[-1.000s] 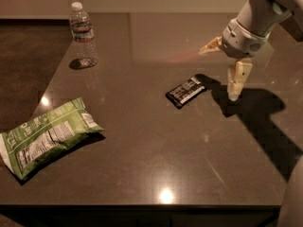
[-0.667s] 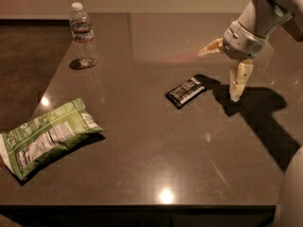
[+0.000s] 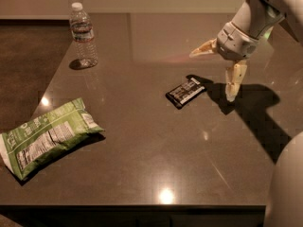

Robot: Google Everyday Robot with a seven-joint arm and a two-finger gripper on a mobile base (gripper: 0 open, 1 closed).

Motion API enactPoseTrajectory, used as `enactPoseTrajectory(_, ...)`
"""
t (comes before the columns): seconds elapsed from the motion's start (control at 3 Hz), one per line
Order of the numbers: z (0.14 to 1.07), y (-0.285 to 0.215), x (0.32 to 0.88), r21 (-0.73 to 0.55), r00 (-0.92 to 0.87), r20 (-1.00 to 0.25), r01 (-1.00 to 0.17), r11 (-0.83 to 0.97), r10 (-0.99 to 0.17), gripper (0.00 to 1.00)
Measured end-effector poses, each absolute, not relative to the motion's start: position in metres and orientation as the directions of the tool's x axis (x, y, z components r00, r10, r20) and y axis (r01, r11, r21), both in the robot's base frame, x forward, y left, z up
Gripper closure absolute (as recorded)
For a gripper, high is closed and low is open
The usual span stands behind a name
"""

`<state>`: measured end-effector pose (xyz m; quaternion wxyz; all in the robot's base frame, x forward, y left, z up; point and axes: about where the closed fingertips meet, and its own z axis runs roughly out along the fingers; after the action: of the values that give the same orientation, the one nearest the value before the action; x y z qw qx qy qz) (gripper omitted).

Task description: Move rxbar chocolate near water bottle

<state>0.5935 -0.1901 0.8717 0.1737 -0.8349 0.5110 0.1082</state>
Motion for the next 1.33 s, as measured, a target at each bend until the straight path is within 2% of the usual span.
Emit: enactPoseTrajectory(1.33,0.846,-0.157,0.579,-0.062,0.489,-0.32,-0.865,-0.497,-0.811,0.0)
